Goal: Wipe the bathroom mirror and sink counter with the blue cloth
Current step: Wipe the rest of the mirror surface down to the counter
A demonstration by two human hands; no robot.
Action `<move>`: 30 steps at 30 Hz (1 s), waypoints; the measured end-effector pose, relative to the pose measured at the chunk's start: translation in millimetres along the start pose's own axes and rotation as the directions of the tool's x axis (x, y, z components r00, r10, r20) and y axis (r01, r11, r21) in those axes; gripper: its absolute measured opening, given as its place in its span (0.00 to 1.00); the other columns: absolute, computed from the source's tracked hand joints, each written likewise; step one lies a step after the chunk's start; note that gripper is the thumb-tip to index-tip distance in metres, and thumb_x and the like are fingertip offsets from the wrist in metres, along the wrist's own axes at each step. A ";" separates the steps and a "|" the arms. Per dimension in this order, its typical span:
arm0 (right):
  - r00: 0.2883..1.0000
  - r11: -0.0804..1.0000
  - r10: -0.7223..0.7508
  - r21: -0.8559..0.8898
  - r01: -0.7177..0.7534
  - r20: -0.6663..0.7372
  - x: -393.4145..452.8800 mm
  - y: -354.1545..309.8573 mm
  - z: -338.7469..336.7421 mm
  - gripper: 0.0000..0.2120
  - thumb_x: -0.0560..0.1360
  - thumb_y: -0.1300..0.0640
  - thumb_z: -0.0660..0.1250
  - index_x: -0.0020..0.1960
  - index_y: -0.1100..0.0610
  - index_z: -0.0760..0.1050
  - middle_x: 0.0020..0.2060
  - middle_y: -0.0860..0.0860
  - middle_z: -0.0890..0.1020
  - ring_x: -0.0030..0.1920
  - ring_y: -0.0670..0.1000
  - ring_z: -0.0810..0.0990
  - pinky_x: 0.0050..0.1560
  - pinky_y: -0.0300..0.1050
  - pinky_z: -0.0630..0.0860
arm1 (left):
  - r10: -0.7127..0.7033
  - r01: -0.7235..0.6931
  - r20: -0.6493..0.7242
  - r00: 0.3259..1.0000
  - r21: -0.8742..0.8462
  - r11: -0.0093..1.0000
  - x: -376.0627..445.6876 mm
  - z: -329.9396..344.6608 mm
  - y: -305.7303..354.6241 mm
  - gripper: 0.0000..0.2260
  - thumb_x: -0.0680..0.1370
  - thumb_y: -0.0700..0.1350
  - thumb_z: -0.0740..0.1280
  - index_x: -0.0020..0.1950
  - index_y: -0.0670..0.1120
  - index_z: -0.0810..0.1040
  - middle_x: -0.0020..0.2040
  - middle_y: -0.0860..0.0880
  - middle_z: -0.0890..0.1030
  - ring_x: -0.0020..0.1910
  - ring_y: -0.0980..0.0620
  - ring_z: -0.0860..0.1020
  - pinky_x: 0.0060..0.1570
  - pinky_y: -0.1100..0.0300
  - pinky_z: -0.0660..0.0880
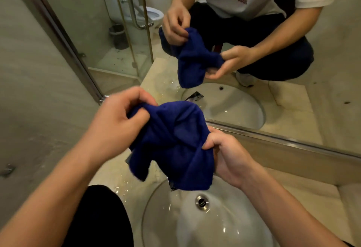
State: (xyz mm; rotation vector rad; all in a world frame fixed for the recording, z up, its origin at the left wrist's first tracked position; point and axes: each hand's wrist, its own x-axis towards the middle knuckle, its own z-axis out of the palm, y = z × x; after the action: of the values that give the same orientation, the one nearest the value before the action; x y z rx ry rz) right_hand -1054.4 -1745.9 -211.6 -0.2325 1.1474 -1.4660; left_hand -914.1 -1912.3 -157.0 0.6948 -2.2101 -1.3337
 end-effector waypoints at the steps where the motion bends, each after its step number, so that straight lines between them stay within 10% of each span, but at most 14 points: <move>1: 0.999 1.000 -0.010 0.007 0.010 0.033 -1.1 -1.1 0.6 0.27 0.63 0.63 0.61 0.62 0.60 0.72 0.56 0.58 0.80 0.55 0.57 0.78 0.53 0.49 0.74 | 0.032 -0.034 0.035 0.999 0.063 0.997 7.1 -5.9 7.0 0.10 0.68 0.41 0.59 0.42 0.51 0.78 0.33 0.49 0.80 0.30 0.56 0.74 0.29 0.63 0.70; 5: 0.990 0.973 -0.024 -0.225 0.055 0.138 -5.4 -6.9 5.8 0.21 0.73 0.54 0.68 0.66 0.50 0.74 0.60 0.51 0.82 0.61 0.53 0.80 0.64 0.52 0.74 | 0.131 -0.177 0.161 0.978 0.320 0.931 30.8 -25.3 37.6 0.09 0.67 0.43 0.59 0.39 0.53 0.77 0.34 0.53 0.80 0.33 0.53 0.76 0.34 0.60 0.71; 14: 0.992 0.773 -0.059 -0.624 0.116 0.111 -14.4 -6.8 14.7 0.12 0.74 0.50 0.70 0.50 0.58 0.78 0.40 0.49 0.84 0.41 0.47 0.82 0.43 0.41 0.77 | 0.038 -0.223 0.373 0.927 0.469 0.855 43.6 -11.1 25.5 0.14 0.72 0.34 0.62 0.40 0.53 0.78 0.36 0.54 0.80 0.37 0.57 0.77 0.37 0.68 0.68; 17: 0.987 0.823 -0.048 -0.554 0.126 0.153 -20.3 -8.8 15.7 0.06 0.74 0.55 0.69 0.43 0.58 0.78 0.32 0.48 0.81 0.33 0.44 0.78 0.32 0.34 0.72 | 0.006 -0.181 0.348 0.937 0.471 0.864 42.7 -2.0 16.2 0.14 0.72 0.34 0.61 0.39 0.53 0.76 0.34 0.55 0.78 0.35 0.61 0.75 0.35 0.71 0.66; 22: 0.980 0.972 -0.099 -0.195 0.133 0.175 -18.1 -3.2 20.7 0.17 0.72 0.60 0.67 0.61 0.59 0.75 0.54 0.56 0.83 0.56 0.54 0.82 0.56 0.47 0.79 | 0.007 -0.089 0.204 0.979 0.393 0.915 36.6 21.0 2.9 0.12 0.74 0.33 0.60 0.45 0.49 0.78 0.40 0.52 0.80 0.38 0.58 0.76 0.42 0.60 0.71; 26: 0.987 0.990 -0.101 0.112 0.087 0.127 -21.4 -10.1 28.8 0.18 0.71 0.60 0.67 0.61 0.60 0.76 0.55 0.58 0.83 0.55 0.54 0.82 0.57 0.49 0.78 | -0.105 0.109 -0.039 0.994 0.110 0.988 17.7 32.3 -16.5 0.10 0.77 0.36 0.65 0.51 0.52 0.77 0.50 0.53 0.81 0.51 0.53 0.79 0.53 0.59 0.74; 30: 0.989 0.962 -0.105 0.261 0.075 0.105 -25.5 -17.1 28.9 0.23 0.67 0.59 0.72 0.62 0.62 0.76 0.54 0.58 0.83 0.55 0.55 0.83 0.54 0.50 0.81 | -0.429 0.338 -0.403 0.808 -0.278 0.899 -12.9 24.0 -30.7 0.05 0.81 0.50 0.64 0.47 0.53 0.77 0.44 0.51 0.81 0.47 0.49 0.80 0.48 0.54 0.74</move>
State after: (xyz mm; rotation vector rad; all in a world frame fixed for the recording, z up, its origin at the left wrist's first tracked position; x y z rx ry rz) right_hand -1037.9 -1742.1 -173.0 -0.1899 0.8513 -1.6422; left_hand -913.5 -1900.5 -196.3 1.2879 -1.5882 -1.3705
